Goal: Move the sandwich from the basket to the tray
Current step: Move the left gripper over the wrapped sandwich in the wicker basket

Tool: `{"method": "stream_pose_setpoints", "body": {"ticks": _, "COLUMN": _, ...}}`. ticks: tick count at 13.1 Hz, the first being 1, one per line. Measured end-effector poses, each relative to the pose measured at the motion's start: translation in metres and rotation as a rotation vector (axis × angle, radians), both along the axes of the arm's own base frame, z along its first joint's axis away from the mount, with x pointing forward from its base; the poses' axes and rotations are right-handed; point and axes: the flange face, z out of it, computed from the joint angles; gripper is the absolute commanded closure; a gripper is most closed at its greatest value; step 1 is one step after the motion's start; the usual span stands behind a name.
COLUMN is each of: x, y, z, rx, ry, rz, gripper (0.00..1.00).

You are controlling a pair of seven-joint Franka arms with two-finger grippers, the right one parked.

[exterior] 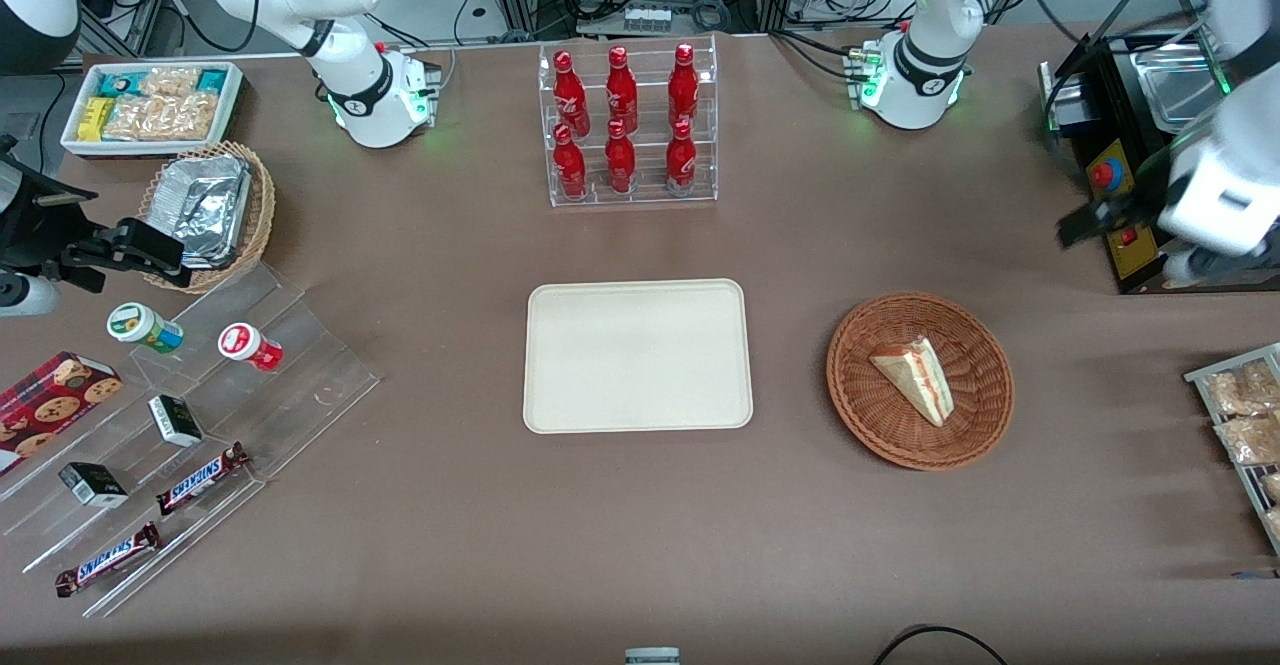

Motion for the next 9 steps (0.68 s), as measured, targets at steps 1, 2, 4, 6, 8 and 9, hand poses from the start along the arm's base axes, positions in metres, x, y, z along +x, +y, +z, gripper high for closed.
{"method": "stream_pose_setpoints", "body": {"ticks": 1, "x": 0.003, "y": -0.005, "z": -0.027, "rx": 0.007, "ry": -0.022, "rz": 0.084, "gripper": 0.00}}
{"method": "stream_pose_setpoints", "body": {"ticks": 2, "x": 0.004, "y": -0.010, "z": -0.050, "rx": 0.010, "ry": -0.054, "rz": 0.157, "gripper": 0.00}}
{"method": "stream_pose_setpoints", "body": {"ticks": 4, "x": 0.002, "y": -0.030, "z": -0.095, "rx": 0.008, "ry": -0.105, "rz": 0.274, "gripper": 0.00}}
{"method": "stream_pose_setpoints", "body": {"ticks": 6, "x": -0.002, "y": -0.061, "z": -0.137, "rx": 0.001, "ry": -0.132, "rz": 0.344, "gripper": 0.00}}
{"method": "stream_pose_setpoints", "body": {"ticks": 8, "x": -0.004, "y": -0.084, "z": -0.166, "rx": -0.008, "ry": -0.142, "rz": 0.363, "gripper": 0.00}}
{"method": "stream_pose_setpoints", "body": {"ticks": 9, "x": -0.003, "y": -0.091, "z": -0.177, "rx": -0.016, "ry": -0.153, "rz": 0.371, "gripper": 0.00}}
